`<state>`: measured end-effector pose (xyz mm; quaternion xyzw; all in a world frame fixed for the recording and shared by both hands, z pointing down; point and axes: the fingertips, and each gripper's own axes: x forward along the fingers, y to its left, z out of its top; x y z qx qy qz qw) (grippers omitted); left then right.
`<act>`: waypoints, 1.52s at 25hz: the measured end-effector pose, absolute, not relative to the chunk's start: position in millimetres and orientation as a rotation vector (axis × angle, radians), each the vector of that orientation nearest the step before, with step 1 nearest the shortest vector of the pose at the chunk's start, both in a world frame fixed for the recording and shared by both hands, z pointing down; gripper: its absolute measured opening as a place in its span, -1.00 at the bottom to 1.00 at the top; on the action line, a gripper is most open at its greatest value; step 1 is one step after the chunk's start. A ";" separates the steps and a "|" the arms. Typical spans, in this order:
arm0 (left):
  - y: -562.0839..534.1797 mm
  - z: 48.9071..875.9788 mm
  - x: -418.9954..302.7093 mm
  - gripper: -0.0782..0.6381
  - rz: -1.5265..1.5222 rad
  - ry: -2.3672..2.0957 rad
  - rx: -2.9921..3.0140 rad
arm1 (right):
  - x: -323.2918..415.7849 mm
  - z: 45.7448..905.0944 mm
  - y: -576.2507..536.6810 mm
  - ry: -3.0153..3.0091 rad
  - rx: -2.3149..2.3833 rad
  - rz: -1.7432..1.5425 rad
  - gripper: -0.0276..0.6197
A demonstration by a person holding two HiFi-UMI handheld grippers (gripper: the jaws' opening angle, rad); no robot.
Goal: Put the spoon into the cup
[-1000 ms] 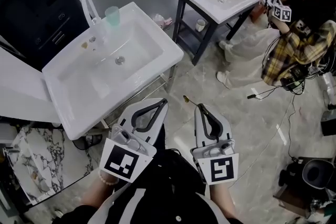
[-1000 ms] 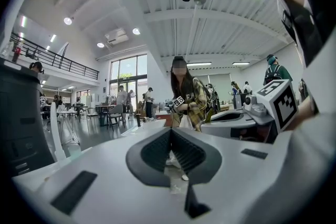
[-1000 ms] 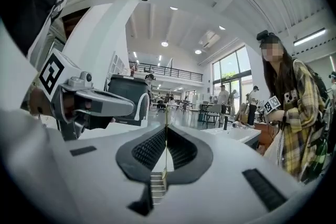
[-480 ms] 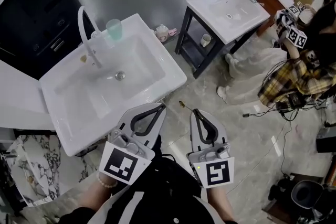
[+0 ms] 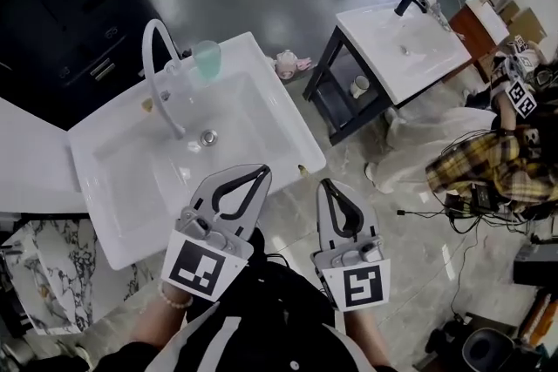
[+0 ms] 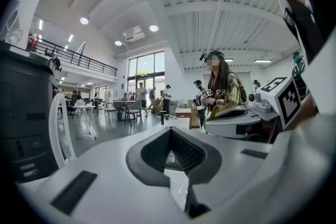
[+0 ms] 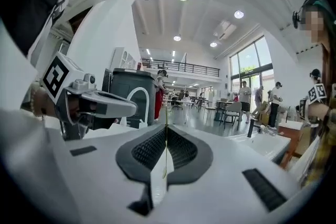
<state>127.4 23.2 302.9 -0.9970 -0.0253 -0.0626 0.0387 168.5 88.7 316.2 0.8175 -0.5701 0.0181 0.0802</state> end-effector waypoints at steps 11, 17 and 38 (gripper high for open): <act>-30.5 309.0 139.3 -0.79 -0.182 0.031 -3.084 | 179.9 313.3 10.3 -1.849 2.298 0.027 -0.89; -45.5 311.3 138.5 -0.79 -0.166 0.082 -3.094 | 180.5 318.2 -6.9 -1.879 2.250 0.042 -0.89; -92.8 309.0 136.4 -0.79 -0.205 0.465 -3.060 | 199.7 322.1 -61.5 -2.120 2.022 0.031 -0.89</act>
